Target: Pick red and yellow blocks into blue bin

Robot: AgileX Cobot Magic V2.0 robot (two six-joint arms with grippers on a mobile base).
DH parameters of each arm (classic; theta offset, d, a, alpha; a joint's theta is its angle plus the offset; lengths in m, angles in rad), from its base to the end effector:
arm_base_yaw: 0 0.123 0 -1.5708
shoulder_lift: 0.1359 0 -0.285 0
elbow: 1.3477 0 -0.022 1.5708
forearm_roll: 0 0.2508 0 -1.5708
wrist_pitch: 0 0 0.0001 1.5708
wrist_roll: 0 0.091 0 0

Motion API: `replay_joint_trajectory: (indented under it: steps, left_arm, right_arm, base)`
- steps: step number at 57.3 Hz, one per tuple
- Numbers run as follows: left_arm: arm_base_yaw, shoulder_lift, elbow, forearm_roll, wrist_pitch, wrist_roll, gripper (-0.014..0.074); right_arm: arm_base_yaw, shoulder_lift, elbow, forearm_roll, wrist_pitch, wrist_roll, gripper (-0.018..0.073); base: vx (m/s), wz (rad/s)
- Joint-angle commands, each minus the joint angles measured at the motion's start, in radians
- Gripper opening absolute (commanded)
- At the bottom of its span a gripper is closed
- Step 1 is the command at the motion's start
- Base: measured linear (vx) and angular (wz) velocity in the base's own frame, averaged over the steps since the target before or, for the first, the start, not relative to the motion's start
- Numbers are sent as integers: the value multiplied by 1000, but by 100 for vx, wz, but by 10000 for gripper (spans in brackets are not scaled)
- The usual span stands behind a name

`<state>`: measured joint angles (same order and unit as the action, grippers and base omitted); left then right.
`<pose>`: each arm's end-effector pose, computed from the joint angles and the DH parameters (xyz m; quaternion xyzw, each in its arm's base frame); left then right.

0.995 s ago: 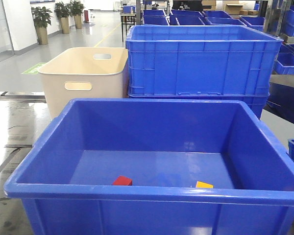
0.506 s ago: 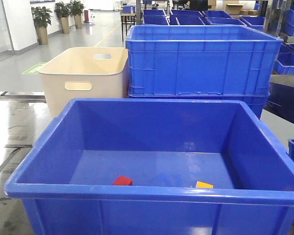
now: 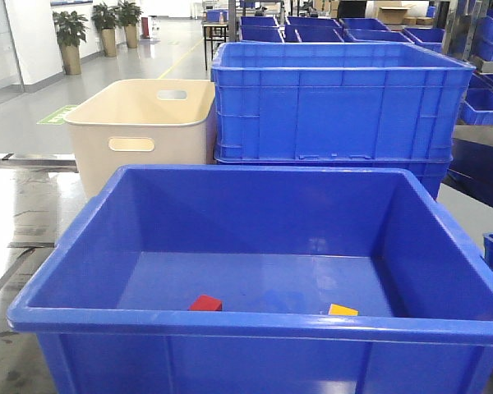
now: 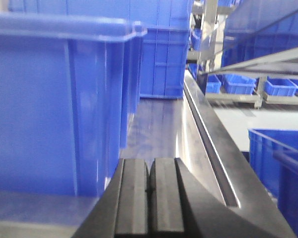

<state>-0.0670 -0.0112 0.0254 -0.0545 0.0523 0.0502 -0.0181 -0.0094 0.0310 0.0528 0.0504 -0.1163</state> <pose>0.0566 -0.0041 0.2005 0.0230 0.6993 -0.0264 0.7139 0.0571 -0.0008 0.1986 -0.0169 0.7015 -0.0282 0.7119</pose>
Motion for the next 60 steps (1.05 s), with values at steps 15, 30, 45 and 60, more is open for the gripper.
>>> replay_joint_trajectory:
  steps: [15,30,45,60]
  left_arm:
    - [3,-17,-16,-11,-83,-9,-1]
    - [3,-17,-16,-11,-83,-9,-1]
    - [3,-17,-16,-11,-83,-9,-1]
    - [3,-17,-16,-11,-82,-9,-1]
  right_arm:
    - [-2,-12,6,-131,-133,175,-11]
    - [-2,-12,6,-128,-137,175,-11]
    - [-2,-11,6,-128,-137,175,-11]
    - [-2,-11,6,-128,-137,175,-11]
  base:
    - [0,0]
    - [0,0]
    - [0,0]
    - [0,0]
